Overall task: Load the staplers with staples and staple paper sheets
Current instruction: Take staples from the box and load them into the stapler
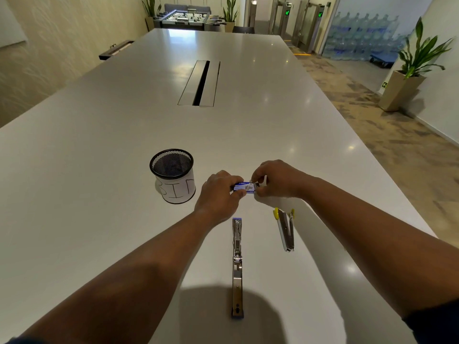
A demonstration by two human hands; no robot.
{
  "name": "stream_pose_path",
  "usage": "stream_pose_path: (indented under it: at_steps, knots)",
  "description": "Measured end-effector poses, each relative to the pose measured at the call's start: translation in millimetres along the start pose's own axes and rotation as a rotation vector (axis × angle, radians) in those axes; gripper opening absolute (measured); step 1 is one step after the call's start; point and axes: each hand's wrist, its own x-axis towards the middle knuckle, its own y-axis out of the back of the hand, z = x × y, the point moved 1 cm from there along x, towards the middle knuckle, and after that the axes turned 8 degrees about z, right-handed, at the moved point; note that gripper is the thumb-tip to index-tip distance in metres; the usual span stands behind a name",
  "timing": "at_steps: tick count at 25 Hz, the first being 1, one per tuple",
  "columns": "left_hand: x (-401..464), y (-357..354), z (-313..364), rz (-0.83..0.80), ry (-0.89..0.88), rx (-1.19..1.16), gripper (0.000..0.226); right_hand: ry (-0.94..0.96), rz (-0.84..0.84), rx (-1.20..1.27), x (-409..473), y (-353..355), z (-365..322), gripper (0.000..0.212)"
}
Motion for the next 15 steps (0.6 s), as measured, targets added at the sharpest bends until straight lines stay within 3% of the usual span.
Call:
stream_pose_path:
  at_steps: [9, 12, 15]
  knots:
    - [-0.8, 0.0, 0.5, 0.007, -0.008, -0.003, 0.031, -0.092, 0.112, 0.233, -4.3, 8.2, 9.3, 0.022]
    - [-0.6, 0.4, 0.6, 0.009, -0.005, -0.015, 0.03, -0.012, 0.006, 0.196, -12.7, 8.0, -3.4, 0.014]
    - [-1.3, 0.8, 0.4, 0.004, -0.007, -0.01, 0.031, 0.018, -0.138, 0.033, -21.3, -7.1, -16.8, 0.024]
